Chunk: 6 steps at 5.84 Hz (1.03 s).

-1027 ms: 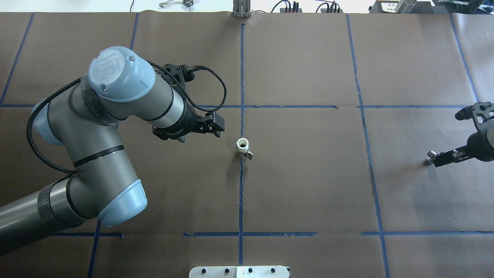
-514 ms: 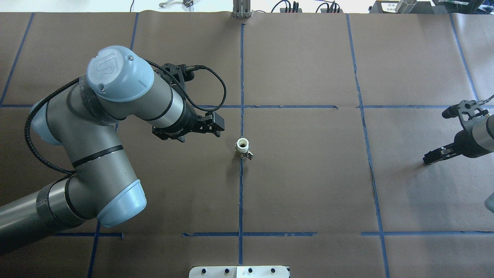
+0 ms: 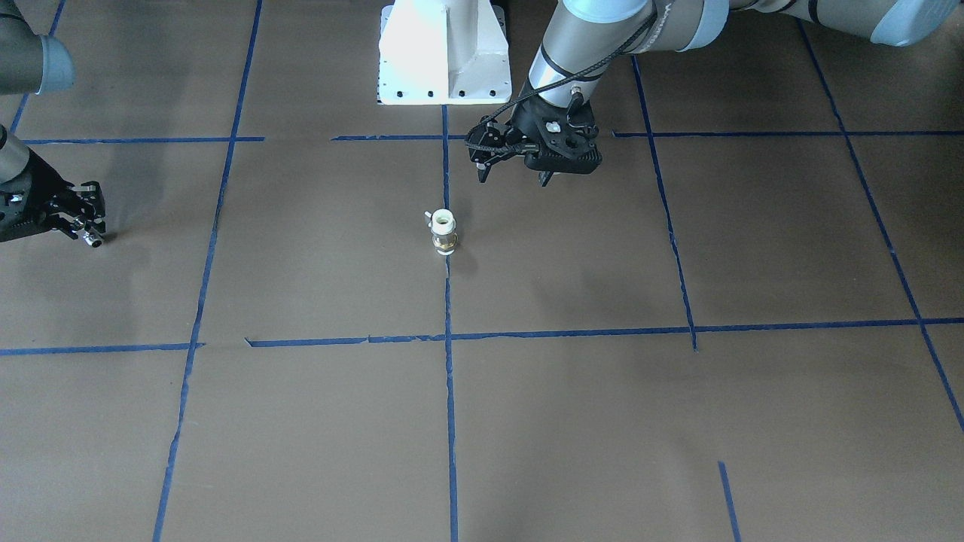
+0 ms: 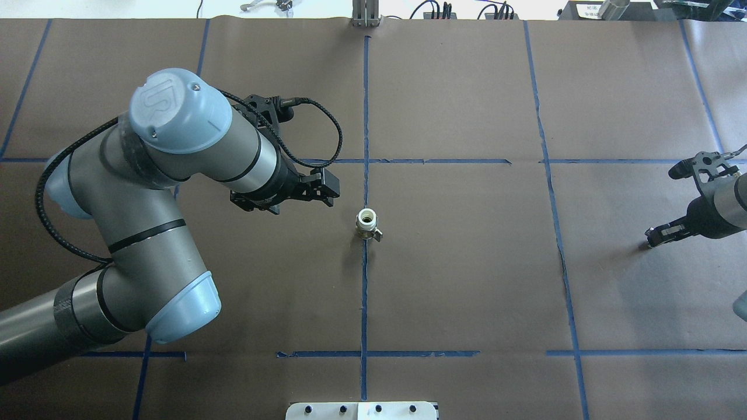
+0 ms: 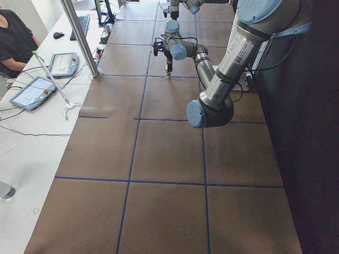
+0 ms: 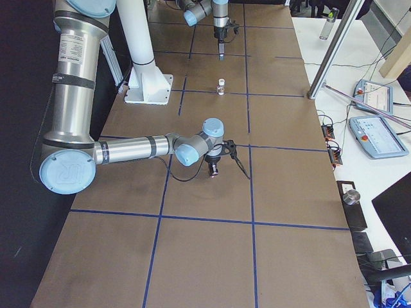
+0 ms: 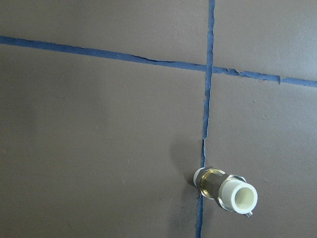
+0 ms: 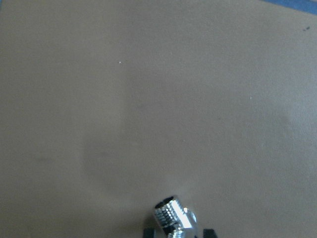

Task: Assemble PPR valve and pipe with both arms
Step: 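Carry the chrome valve with the right gripper above the white fitting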

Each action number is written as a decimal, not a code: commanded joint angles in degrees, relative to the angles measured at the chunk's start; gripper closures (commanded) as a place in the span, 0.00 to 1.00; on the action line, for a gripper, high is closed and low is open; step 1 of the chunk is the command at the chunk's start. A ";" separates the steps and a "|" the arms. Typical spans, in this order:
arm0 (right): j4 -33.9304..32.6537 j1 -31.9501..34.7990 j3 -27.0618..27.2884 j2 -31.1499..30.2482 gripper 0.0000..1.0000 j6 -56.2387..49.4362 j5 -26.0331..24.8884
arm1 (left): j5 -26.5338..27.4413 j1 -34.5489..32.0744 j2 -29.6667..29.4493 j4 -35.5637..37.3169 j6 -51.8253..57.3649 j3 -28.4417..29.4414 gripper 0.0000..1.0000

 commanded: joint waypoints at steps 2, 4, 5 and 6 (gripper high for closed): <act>-0.35 0.10 2.99 0.49 1.00 2.51 0.40 | 0.00 -0.14 0.00 0.24 -0.80 -1.76 0.01; -7.86 -0.68 10.90 9.48 1.00 19.85 1.88 | -0.09 -1.19 5.32 0.24 -0.11 -7.10 0.01; -12.87 -3.39 13.54 15.72 1.00 28.37 1.80 | -0.09 -1.63 8.32 0.06 0.24 -8.87 0.02; -18.49 -8.20 13.48 25.88 1.00 39.42 0.93 | -0.09 -2.16 10.79 -0.20 0.42 -9.85 0.02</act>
